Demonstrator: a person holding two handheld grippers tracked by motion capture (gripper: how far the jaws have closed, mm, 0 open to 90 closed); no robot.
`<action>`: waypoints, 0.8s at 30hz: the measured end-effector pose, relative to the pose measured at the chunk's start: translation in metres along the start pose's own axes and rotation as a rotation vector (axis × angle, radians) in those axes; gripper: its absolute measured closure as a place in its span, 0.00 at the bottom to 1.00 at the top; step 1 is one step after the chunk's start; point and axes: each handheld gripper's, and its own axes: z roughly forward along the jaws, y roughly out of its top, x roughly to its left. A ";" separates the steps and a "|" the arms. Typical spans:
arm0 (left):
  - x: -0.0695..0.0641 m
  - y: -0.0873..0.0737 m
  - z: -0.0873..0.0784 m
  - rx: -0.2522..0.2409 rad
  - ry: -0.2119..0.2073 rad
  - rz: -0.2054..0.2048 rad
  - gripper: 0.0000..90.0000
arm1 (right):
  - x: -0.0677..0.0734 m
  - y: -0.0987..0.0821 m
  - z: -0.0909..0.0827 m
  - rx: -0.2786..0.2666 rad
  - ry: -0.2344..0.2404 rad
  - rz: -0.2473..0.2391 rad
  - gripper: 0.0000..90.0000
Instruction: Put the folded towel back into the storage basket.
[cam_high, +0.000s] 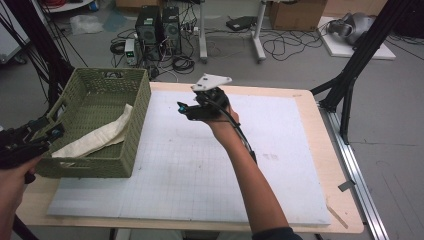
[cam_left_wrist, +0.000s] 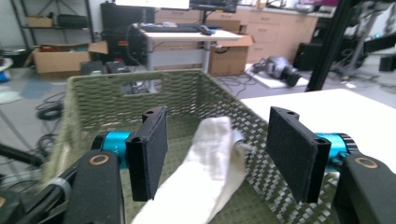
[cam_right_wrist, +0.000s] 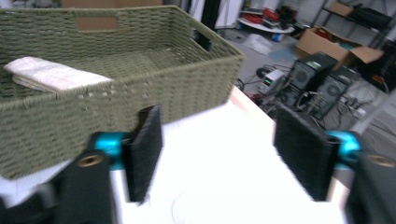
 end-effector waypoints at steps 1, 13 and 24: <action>-0.003 0.000 0.002 -0.006 -0.010 -0.009 0.41 | -0.001 -0.004 -0.005 0.000 -0.004 0.004 0.31; -0.065 0.006 0.042 -0.037 -0.107 -0.009 0.17 | -0.011 -0.077 -0.080 0.039 -0.103 0.079 0.14; -0.126 -0.006 0.086 0.024 -0.293 0.004 0.18 | -0.017 -0.143 -0.136 0.096 -0.182 0.180 0.14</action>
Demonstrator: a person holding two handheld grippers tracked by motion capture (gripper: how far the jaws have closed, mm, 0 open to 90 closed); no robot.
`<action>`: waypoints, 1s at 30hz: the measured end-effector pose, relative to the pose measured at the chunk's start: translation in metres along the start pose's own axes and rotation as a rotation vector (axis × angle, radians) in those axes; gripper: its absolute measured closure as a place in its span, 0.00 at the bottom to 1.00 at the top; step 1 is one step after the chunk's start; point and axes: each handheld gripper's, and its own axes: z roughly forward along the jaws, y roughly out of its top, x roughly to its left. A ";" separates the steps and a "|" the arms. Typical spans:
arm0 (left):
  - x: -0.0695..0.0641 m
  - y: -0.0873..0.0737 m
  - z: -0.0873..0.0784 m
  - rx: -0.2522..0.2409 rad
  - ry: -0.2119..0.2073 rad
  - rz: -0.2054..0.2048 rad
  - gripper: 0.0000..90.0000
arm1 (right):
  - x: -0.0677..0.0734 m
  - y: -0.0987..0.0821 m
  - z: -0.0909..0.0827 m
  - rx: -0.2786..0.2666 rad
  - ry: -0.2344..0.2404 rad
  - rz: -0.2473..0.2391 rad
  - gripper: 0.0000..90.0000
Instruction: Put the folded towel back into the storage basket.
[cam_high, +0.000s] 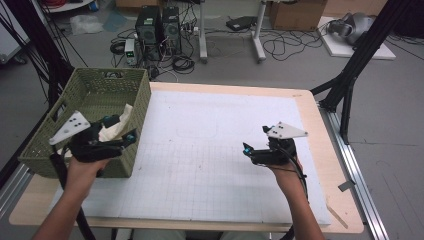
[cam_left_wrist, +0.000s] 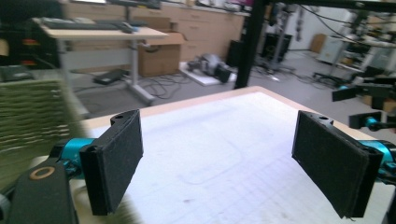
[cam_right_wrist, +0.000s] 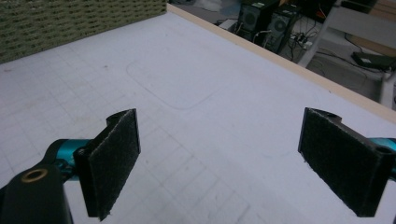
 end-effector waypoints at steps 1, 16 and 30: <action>-0.006 -0.002 0.007 0.004 -0.025 -0.002 0.18 | -0.001 -0.003 -0.003 0.001 -0.006 -0.001 0.14; -0.056 -0.045 0.069 0.089 -0.175 0.058 0.18 | -0.006 -0.054 -0.030 0.027 -0.080 0.052 0.13; -0.063 -0.079 0.082 0.131 -0.183 0.067 0.19 | -0.003 -0.077 -0.038 0.030 -0.119 0.065 0.13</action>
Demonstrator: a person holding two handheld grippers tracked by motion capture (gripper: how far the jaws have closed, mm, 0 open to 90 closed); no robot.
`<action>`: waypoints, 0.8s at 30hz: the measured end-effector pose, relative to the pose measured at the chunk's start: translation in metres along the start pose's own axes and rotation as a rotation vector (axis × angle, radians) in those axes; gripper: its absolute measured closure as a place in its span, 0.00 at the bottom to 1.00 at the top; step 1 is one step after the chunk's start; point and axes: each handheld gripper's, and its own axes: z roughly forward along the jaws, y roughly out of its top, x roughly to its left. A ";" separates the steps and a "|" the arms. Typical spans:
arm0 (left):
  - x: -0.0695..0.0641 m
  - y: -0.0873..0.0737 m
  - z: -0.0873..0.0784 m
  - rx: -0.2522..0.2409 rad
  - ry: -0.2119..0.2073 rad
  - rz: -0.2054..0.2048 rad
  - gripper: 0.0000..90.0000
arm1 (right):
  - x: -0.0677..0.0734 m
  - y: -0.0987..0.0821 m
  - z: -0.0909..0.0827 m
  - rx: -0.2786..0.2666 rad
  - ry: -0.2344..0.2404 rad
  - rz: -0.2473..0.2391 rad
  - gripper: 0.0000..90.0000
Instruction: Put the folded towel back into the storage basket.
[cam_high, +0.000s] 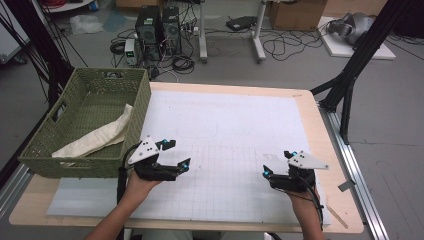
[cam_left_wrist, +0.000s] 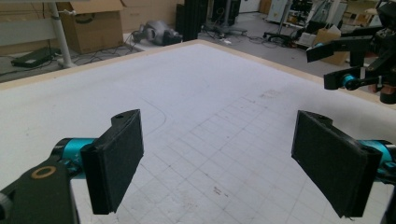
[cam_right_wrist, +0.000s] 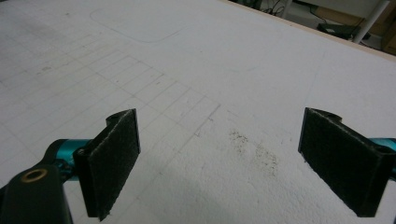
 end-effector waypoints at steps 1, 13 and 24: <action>0.000 -0.002 0.001 0.009 0.000 -0.001 0.19 | 0.001 0.000 -0.001 0.002 0.005 0.013 0.13; 0.009 -0.013 -0.004 0.024 0.015 -0.014 0.19 | 0.003 -0.004 -0.003 0.007 -0.011 -0.001 0.13; 0.007 -0.013 -0.003 0.031 0.014 -0.007 0.20 | 0.002 -0.005 -0.006 0.003 -0.012 0.008 0.13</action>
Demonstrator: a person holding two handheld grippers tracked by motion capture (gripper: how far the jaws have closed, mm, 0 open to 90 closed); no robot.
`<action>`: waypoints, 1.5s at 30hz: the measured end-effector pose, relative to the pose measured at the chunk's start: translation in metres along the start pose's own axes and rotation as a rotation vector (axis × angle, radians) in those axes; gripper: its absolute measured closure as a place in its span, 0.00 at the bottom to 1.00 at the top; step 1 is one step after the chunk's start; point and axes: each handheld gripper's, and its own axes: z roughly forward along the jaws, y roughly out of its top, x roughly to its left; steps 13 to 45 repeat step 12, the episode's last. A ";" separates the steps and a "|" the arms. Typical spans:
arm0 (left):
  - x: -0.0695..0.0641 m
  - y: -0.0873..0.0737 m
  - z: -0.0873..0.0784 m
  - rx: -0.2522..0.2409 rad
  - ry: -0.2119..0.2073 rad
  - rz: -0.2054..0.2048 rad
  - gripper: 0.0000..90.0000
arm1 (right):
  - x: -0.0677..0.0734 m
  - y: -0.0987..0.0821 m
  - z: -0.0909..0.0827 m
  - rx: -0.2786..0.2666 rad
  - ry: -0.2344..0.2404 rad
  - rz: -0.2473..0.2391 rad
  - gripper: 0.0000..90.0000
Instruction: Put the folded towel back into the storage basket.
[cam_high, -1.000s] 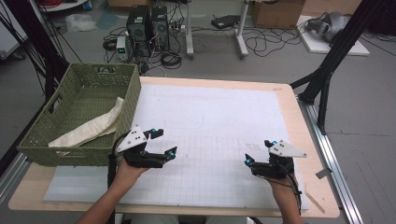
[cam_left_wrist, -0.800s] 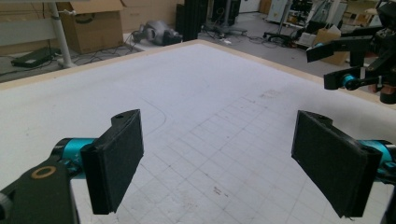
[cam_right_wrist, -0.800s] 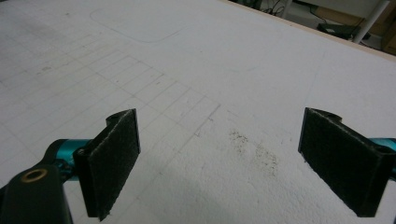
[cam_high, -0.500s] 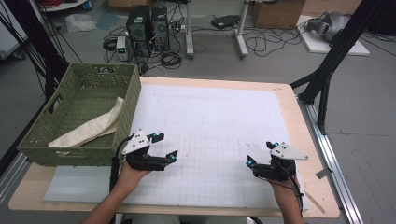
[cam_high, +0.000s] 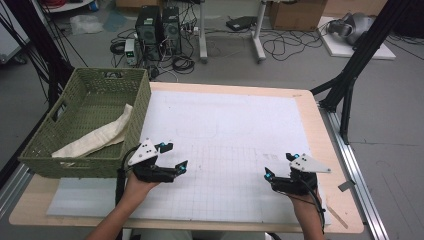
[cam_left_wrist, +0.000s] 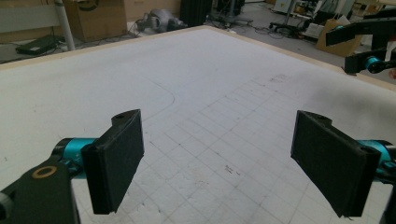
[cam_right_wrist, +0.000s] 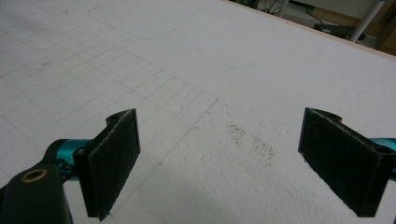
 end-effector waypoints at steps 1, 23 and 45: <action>0.000 0.000 0.000 -0.001 0.001 -0.001 0.20 | 0.000 0.000 0.000 -0.004 -0.002 -0.002 0.13; 0.000 0.000 0.001 0.002 -0.001 0.003 0.20 | -0.001 -0.001 0.001 0.001 0.003 0.001 0.13; 0.000 0.000 0.001 0.002 -0.001 0.003 0.20 | -0.001 -0.001 0.001 0.001 0.003 0.001 0.13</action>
